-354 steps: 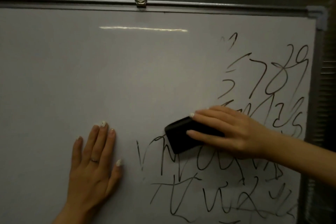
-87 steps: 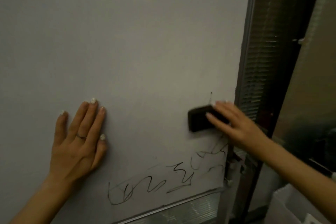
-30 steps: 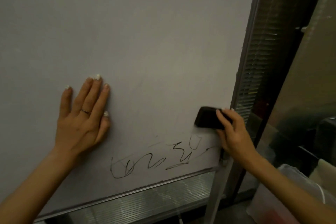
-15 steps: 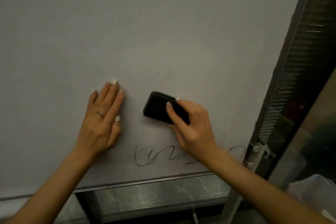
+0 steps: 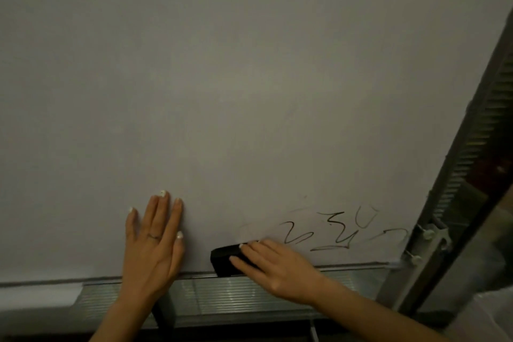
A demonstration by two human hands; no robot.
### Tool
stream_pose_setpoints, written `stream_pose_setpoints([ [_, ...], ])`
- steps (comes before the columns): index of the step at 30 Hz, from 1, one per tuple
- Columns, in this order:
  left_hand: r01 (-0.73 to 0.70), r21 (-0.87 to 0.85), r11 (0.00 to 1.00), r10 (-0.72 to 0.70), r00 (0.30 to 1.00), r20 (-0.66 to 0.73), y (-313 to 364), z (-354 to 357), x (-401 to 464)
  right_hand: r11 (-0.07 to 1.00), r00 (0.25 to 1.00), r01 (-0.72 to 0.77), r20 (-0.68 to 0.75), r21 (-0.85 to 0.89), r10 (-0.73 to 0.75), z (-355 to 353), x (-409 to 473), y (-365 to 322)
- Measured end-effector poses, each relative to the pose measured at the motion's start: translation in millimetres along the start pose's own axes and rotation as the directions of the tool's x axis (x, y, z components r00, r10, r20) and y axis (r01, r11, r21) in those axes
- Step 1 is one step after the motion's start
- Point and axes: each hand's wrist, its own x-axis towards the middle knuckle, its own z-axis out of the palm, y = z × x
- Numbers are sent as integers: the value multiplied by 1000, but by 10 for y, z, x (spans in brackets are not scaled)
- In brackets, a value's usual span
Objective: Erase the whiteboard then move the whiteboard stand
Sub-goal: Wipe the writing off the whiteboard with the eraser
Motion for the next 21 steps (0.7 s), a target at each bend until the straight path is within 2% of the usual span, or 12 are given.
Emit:
stream_pose_setpoints([
  [2,9,1,1000,-9,1000,1,5,-3,-12,1000,1000,12,-28,-9,-12,-160,44,176],
  [3,16,3,1000,-16,1000,3,9,-2,-17,999,998,-33,-62,-18,32,-256,85,298],
  [5,25,4,1000,-25,1000,-2,24,7,-5,973,964,-230,-137,-11,226,-490,180,622],
  [6,31,3,1000,-31,1000,-3,35,17,-7,948,939,-317,-138,-4,313,-622,214,799],
  [8,46,-12,999,-46,999,-9,55,38,-3,871,844,-489,-276,-46,460,-885,308,1095],
  [9,58,-23,998,-58,998,-13,73,54,-8,839,793,-544,-334,-14,509,-985,325,1193],
  [11,90,-47,995,-91,996,-17,130,77,-25,788,718,-616,-400,18,570,-1051,337,1253],
  [14,139,-61,988,-140,990,-13,222,107,-31,756,667,-650,-418,80,617,-891,309,1009],
  [15,156,-69,985,-157,988,-9,250,111,-27,767,687,-636,-388,88,614,-774,273,862],
  [16,172,-76,982,-173,985,0,266,108,-26,802,739,-593,-346,72,577,-628,208,688],
  [19,179,-68,981,-177,983,39,238,86,-18,945,939,-324,-139,-37,316,-226,-144,203],
  [21,148,-40,988,-145,987,61,201,52,-16,984,985,-164,45,-63,167,-98,-418,52],
])
